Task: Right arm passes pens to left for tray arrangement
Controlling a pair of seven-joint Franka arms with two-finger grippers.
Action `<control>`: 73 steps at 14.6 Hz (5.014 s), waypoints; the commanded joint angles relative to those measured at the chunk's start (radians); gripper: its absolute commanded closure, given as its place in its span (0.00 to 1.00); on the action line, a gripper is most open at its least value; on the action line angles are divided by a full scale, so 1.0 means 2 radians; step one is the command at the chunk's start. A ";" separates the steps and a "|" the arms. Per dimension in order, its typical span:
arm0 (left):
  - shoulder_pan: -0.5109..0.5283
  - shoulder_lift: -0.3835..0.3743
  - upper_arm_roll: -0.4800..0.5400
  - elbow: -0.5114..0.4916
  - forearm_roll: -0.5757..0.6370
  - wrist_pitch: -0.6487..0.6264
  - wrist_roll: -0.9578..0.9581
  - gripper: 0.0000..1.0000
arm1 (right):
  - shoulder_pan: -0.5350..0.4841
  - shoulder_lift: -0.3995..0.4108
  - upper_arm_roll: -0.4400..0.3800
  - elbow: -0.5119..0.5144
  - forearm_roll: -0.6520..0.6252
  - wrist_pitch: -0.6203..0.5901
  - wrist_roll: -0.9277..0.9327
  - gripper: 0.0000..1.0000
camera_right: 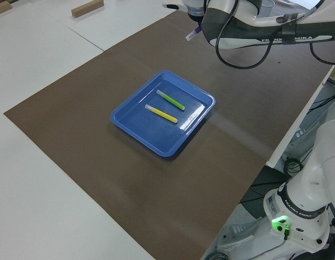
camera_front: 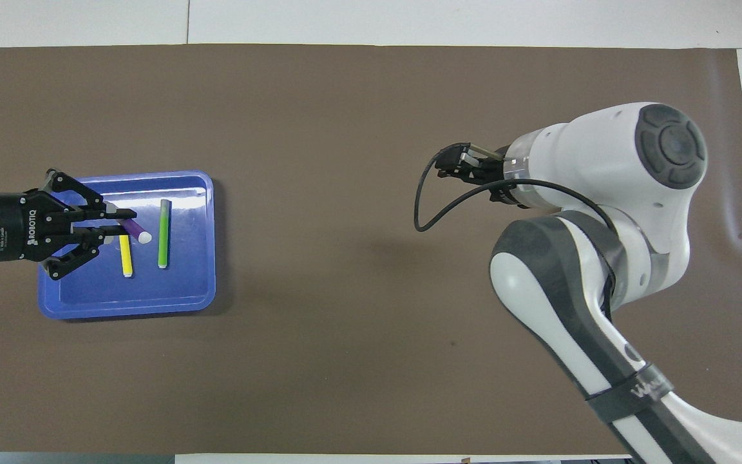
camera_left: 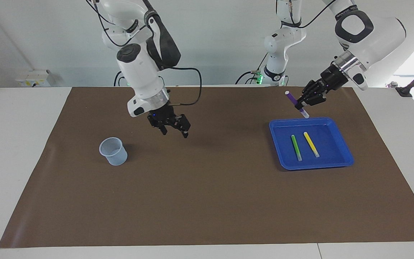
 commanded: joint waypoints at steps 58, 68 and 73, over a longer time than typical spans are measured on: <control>-0.055 0.190 0.010 0.043 0.419 0.094 0.339 0.00 | -0.041 -0.054 -0.098 0.162 -0.113 -0.321 -0.206 0.00; -0.205 0.104 0.137 0.161 0.386 -0.144 0.323 0.00 | -0.042 -0.062 -0.098 0.153 -0.111 -0.329 -0.208 0.00; -0.262 0.076 0.179 0.180 0.387 -0.164 0.325 0.00 | -0.045 -0.062 -0.098 0.153 -0.111 -0.331 -0.208 0.00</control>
